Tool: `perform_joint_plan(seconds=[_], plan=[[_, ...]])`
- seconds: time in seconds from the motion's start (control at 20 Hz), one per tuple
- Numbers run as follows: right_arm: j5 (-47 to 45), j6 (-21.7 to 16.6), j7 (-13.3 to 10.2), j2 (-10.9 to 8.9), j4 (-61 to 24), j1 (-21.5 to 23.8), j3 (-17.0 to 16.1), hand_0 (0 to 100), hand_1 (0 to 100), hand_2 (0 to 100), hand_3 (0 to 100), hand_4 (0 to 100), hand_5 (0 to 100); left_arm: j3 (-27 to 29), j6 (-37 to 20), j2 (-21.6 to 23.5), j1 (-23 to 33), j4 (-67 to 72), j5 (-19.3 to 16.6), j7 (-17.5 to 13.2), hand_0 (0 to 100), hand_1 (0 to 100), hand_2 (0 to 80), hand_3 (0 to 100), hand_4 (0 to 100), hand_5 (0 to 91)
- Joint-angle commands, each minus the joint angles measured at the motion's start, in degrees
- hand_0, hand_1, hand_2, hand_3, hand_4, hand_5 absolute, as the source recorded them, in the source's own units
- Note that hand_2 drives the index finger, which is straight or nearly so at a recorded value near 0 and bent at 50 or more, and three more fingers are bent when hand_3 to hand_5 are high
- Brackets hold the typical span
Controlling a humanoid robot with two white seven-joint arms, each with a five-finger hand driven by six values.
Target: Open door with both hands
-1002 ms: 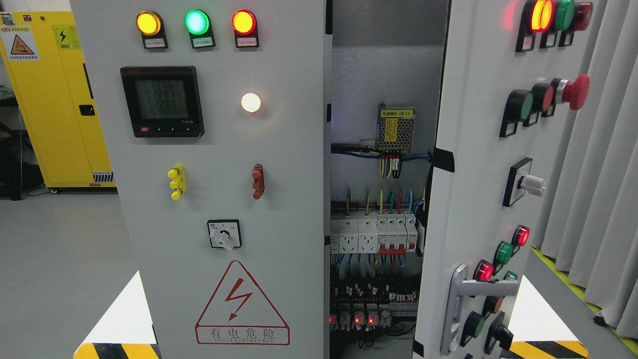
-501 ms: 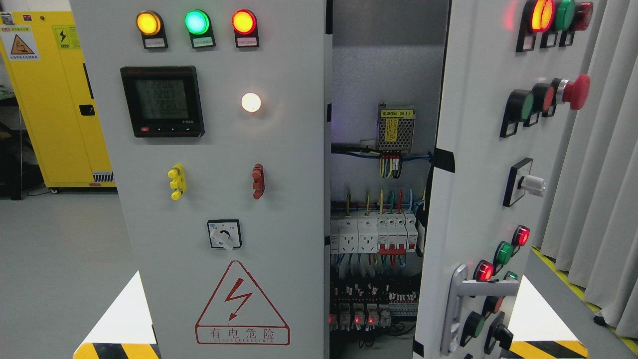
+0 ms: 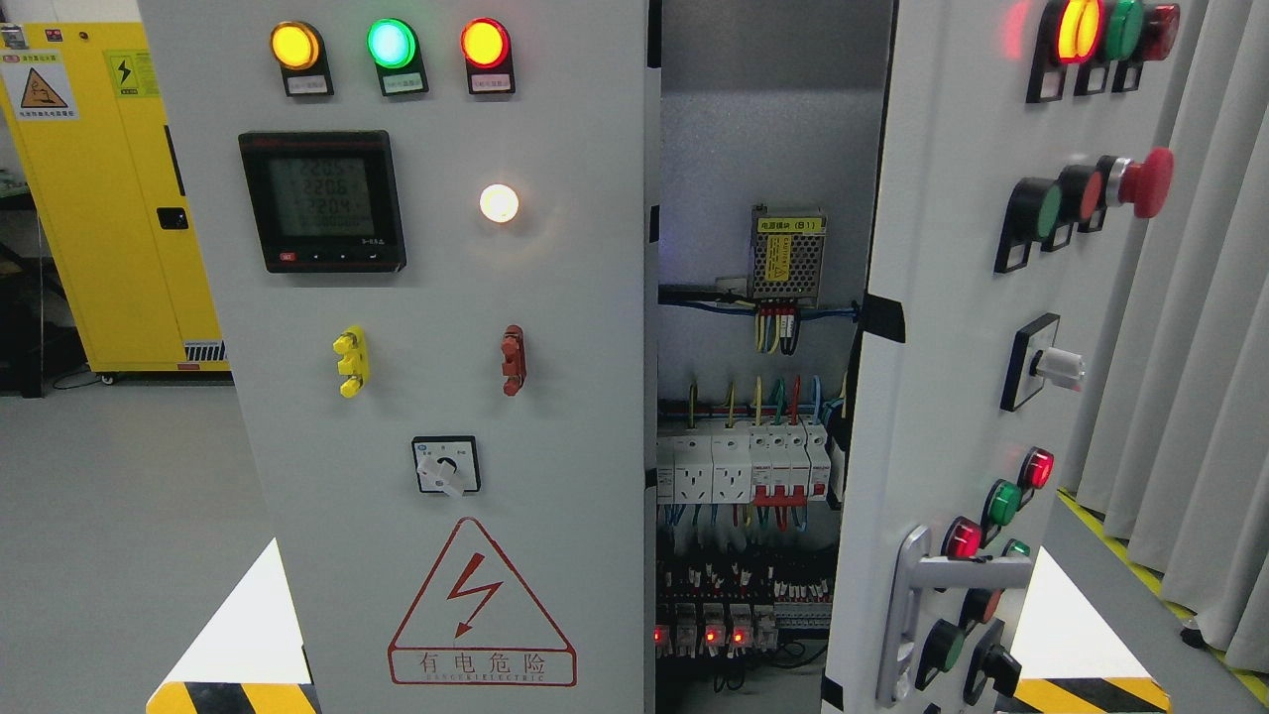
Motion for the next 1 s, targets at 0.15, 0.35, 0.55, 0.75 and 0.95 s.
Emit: perform_joint_plan(seconds=[0.15,0.35,0.55,0.75,0.95], plan=[[0.0,0.0,0.0,0.00,0.0,0.5,0.0,0,50,4,0,0,0,-2.5,7.7,21.6,-8.5,-29.8,23.1,-0.8,12,56,0.0,0,0,0.0],[0.0,0.0,0.0,0.00,0.0,0.5,0.0,0,50,4,0,0,0,-2.5,10.2,26.2,-19.7,-30.0,27.5,-3.2,12,56,0.0,0,0,0.0],[0.0,0.0,0.0,0.00,0.0,0.5,0.0,0,50,4,0,0,0,-3.0,17.9,28.1,-31.2,-29.8,35.2,-4.0,12,56,0.0,0,0,0.0],[0.0,0.0,0.0,0.00,0.0,0.5,0.0,0,50,4,0,0,0,-8.2,22.0,27.9,-43.8,-27.4,38.3,-4.0,12,56,0.0,0,0,0.0],[0.0,0.0,0.0,0.00,0.0,0.5,0.0,0,50,4,0,0,0,-16.3,23.8,24.4,-56.9,-20.2,40.4,-3.9,12,56,0.0,0,0,0.0]])
